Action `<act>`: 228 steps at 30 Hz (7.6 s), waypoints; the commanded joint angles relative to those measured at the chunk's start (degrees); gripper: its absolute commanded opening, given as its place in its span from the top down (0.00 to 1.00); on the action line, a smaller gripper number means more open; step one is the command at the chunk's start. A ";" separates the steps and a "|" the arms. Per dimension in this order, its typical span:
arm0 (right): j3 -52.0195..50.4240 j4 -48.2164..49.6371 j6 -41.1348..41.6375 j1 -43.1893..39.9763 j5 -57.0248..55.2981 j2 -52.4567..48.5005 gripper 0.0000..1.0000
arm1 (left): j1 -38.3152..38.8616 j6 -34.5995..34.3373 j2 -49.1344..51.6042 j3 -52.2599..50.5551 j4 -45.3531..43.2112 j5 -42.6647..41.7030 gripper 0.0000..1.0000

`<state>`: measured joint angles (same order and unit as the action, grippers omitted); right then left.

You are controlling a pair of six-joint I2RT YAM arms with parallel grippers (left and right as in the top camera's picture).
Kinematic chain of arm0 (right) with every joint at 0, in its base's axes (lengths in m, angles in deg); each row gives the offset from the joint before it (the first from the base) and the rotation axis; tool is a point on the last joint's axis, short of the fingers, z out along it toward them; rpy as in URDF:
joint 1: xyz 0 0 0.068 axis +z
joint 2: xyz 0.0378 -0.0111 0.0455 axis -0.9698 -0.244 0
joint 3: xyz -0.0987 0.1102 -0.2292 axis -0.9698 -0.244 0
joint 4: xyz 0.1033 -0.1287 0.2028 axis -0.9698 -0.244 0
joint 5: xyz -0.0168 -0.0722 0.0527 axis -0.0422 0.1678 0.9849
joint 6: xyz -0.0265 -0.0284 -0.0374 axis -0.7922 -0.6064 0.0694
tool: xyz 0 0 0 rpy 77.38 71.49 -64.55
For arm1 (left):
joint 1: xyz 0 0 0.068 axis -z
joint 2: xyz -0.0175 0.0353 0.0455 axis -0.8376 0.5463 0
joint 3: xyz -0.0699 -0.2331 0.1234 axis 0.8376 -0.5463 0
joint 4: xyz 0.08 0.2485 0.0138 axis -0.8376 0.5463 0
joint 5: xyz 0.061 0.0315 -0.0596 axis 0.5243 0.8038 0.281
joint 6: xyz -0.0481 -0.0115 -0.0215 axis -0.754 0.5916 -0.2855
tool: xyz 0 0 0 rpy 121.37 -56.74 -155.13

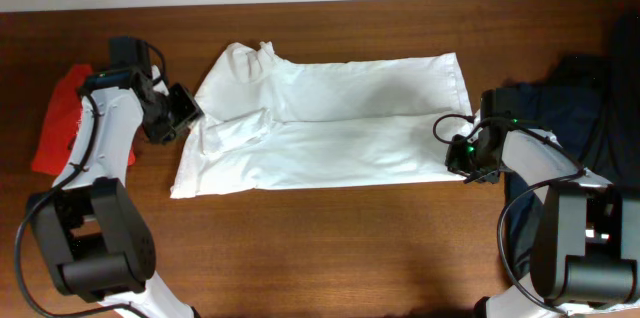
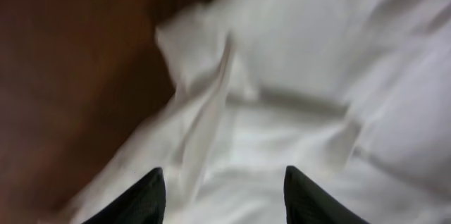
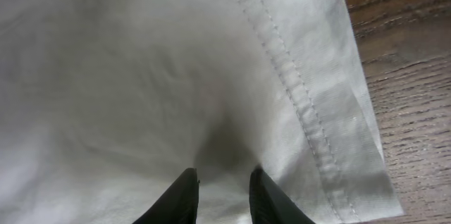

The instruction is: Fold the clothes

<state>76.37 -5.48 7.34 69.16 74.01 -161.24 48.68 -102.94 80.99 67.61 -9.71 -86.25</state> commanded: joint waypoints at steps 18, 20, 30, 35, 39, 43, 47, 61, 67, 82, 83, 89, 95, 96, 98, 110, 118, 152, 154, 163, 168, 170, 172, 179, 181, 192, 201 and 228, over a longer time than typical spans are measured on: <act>8.61 -9.86 -2.12 -0.48 -8.92 -0.28 0.49 | 0.15 5.53 -0.87 -20.79 -7.45 9.90 0.46; 6.78 -8.59 -2.10 -0.50 -10.14 -0.70 0.49 | 0.15 5.51 -0.87 -21.44 -7.23 10.60 0.46; -0.76 -4.35 -2.08 -0.48 -10.25 -1.05 0.86 | 0.15 5.49 -0.87 -21.73 -4.20 12.55 0.47; -1.22 -11.26 -1.79 -0.48 -10.25 -1.05 0.96 | -1.51 4.85 -0.87 -21.73 -0.13 12.55 0.47; -1.22 -19.47 1.44 -0.48 -10.29 -1.03 0.96 | -6.32 4.87 -0.90 -21.73 4.87 13.70 0.48; -1.22 -26.18 3.34 -0.48 -9.35 -0.94 0.96 | -9.22 4.85 -3.39 -21.70 5.44 15.50 0.49; -0.28 -27.08 3.28 -0.48 -5.68 2.29 0.96 | -9.05 4.90 -8.48 -21.70 4.76 14.88 0.49; 12.57 -16.35 -3.85 -0.48 -0.35 4.07 0.48 | -5.22 5.75 -19.63 -21.73 1.88 9.70 0.47; 12.57 -9.01 -3.85 -0.48 -0.79 -6.27 0.54 | 1.01 5.73 -19.63 -21.73 -0.17 9.73 0.47; 12.57 -15.08 -3.85 -0.48 -6.58 -6.45 0.69 | 2.21 5.73 -19.63 -21.73 -0.15 9.75 0.46; 12.57 -15.10 -3.85 -0.48 -6.60 -6.45 0.75 | 2.21 5.73 -19.63 -21.73 -0.15 9.79 0.46; 13.66 -15.28 -3.82 -0.48 -6.64 -6.36 0.96 | 2.21 5.73 -19.63 -21.73 -0.15 9.79 0.46; 20.46 -13.99 -3.58 -0.48 -7.74 -5.33 0.87 | 2.21 5.73 -19.63 -21.73 -0.15 9.88 0.46; 20.44 -13.81 -2.49 -0.48 -9.53 -5.38 0.76 | 2.21 5.73 -19.63 -21.73 -0.15 9.88 0.46; 20.44 -14.75 -1.88 -0.48 -11.61 -5.49 0.62 | 2.21 5.73 -19.63 -21.73 -0.20 9.90 0.46; 14.93 -25.07 -3.87 -0.44 -5.20 -5.49 0.79 | 2.21 5.77 -18.62 -23.71 -7.76 9.90 0.46; 5.40 -20.41 -3.85 -0.44 -4.17 -5.49 0.78 | 2.21 5.75 -15.04 -32.06 -9.90 10.45 0.46; 24.61 -35.76 -4.09 -0.44 2.71 3.43 0.16 | 4.70 27.23 -8.59 -6.36 -18.64 -1.70 0.27; 24.61 -35.80 -4.07 -0.44 2.67 3.43 0.16 | 4.68 28.33 -2.62 -1.77 -18.84 -1.70 0.27; 24.61 -35.91 -4.04 -0.44 2.69 3.41 0.16 | 5.42 28.46 17.27 7.15 -24.68 -3.37 0.27; 24.61 -35.89 -4.02 -0.44 2.69 3.41 0.16 | 6.60 28.46 20.52 7.13 -26.32 -4.74 0.28; 24.61 -35.80 -4.04 -0.44 2.69 3.41 0.16 | 7.34 28.46 21.33 7.13 -25.70 -4.70 0.43; 24.61 -34.97 -4.04 -0.44 2.67 3.41 0.17 | 7.45 28.44 21.38 7.13 -25.40 -4.76 0.78; 24.61 -24.11 -4.09 -0.44 2.27 1.11 0.22 | 5.86 25.77 17.55 8.96 -18.80 -4.74 0.99; 24.61 -20.96 -5.55 -0.44 2.47 -0.68 0.22 | 5.29 25.11 14.78 9.05 -16.61 -4.70 0.99; 24.61 0.09 -7.23 -0.44 -3.67 -11.80 0.17 | 4.76 24.72 8.74 9.03 -3.67 -4.50 0.99; 24.61 4.26 -6.80 -0.44 -3.82 -18.47 0.33 | 4.76 24.72 8.74 9.03 -2.47 -4.04 1.00; 44.11 -54.34 -8.83 -2.38 -5.35 -14.14 0.95 | 0.42 24.46 1.36 9.70 29.99 0.57 1.00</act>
<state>120.06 -57.74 -0.15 67.17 70.21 -176.78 49.27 -77.85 85.42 76.73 17.48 -89.18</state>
